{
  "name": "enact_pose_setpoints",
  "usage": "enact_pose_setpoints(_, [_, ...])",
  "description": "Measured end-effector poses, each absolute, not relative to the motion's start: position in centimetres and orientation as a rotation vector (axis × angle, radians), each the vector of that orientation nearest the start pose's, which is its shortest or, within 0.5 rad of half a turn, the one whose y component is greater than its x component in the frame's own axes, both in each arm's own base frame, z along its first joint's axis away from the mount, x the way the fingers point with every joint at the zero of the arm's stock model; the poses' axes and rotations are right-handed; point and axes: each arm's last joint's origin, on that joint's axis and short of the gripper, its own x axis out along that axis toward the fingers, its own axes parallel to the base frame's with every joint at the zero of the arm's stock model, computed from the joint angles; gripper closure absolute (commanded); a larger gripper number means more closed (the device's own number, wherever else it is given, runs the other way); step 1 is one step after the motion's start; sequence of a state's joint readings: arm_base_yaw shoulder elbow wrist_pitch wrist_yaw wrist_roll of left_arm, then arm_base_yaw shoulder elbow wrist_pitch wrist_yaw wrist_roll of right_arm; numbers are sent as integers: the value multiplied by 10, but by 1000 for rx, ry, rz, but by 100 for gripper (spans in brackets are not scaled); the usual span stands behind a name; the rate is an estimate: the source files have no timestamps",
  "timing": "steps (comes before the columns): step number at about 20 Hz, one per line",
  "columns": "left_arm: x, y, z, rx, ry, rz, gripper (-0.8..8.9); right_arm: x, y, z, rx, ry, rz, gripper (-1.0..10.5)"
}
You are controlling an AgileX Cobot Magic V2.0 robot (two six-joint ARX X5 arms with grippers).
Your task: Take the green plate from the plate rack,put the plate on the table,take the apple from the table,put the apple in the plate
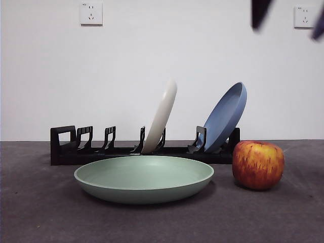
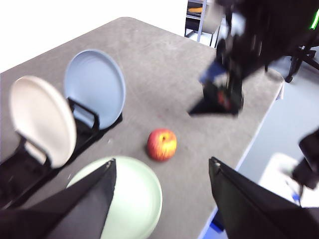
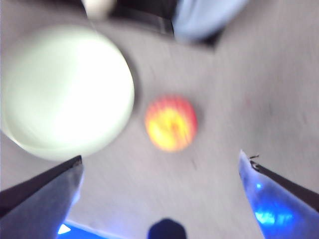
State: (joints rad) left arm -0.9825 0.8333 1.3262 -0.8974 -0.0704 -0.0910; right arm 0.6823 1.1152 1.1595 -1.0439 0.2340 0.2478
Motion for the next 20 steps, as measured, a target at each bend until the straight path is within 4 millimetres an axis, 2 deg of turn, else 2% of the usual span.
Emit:
enact_pose_setpoints(3, [41, -59, 431, 59, 398, -891, 499, 149, 125, 284, -266, 1009, 257, 383])
enact_pose_setpoints(5, [23, -35, 432, -27, 375, -944, 499, 150, 128, 260, -261, 1013, 254, 384])
enact_pose_setpoints(6, [17, -27, 432, -55, 361, -959, 500, 151, 128, 255, -254, 1006, 255, 384])
enact_pose_setpoints(10, [0, -2, 431, -142, 318, -980, 500, 163, 131, 247, -213, 965, 247, 384])
enact_pose_setpoints(13, [-11, 15, 426, -199, 317, -977, 500, 186, 127, 244, -133, 972, 279, 383])
enact_pose_setpoints(17, [-15, 21, 421, -233, 367, -965, 500, 223, 109, 235, -38, 1021, 280, 383])
enact_pose_setpoints(20, [-15, 21, 420, -239, 389, -958, 500, 243, 100, 233, 11, 1046, 296, 383])
